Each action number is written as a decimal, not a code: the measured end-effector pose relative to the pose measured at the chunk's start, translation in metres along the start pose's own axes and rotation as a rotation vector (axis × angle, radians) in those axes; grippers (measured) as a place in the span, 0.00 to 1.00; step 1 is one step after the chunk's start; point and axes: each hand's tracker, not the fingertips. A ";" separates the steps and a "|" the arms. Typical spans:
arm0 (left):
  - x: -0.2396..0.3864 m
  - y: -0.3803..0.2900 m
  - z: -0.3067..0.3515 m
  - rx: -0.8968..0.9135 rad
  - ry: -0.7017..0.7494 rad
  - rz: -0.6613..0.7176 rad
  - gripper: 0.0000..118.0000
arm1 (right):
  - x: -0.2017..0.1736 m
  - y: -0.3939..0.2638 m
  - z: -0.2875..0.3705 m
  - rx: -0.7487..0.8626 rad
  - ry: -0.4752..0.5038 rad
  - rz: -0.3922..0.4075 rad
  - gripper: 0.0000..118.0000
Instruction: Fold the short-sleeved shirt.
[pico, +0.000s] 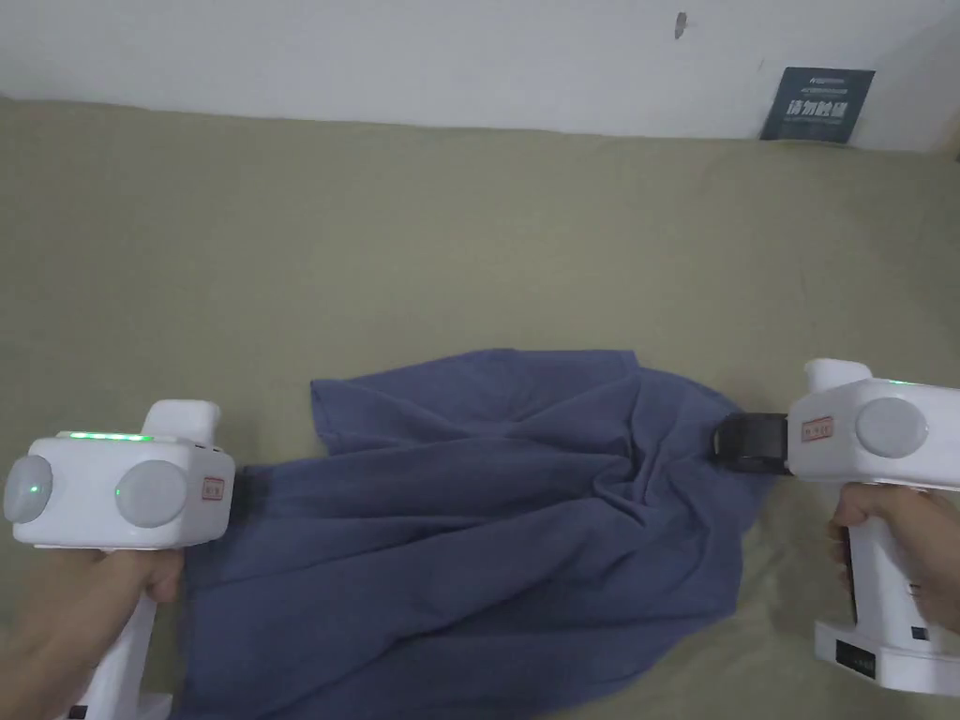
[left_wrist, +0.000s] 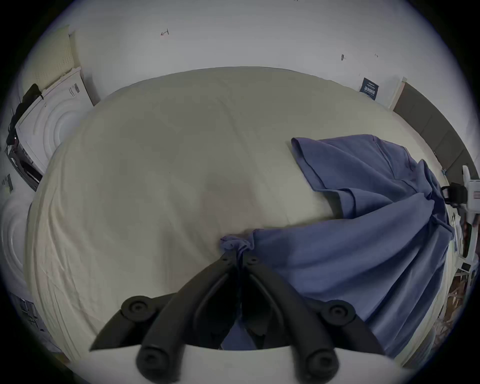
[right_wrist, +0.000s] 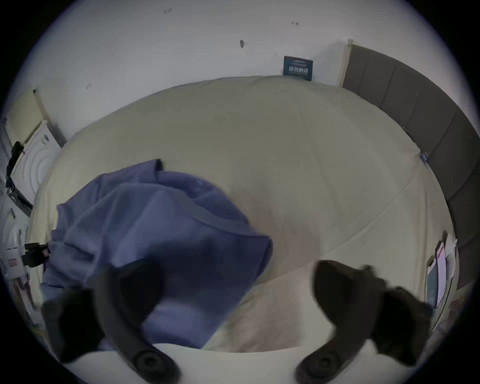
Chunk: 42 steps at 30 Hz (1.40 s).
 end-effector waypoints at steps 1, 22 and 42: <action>0.000 0.000 -0.001 0.001 -0.003 0.004 0.02 | -0.001 0.008 -0.002 0.057 -0.056 -0.009 0.90; -0.056 0.008 0.180 0.271 0.072 0.092 0.02 | -0.016 -0.025 0.194 0.369 0.008 0.076 0.12; -0.047 0.152 0.352 0.607 0.239 0.090 0.02 | -0.043 0.113 0.347 0.688 -0.056 0.029 0.12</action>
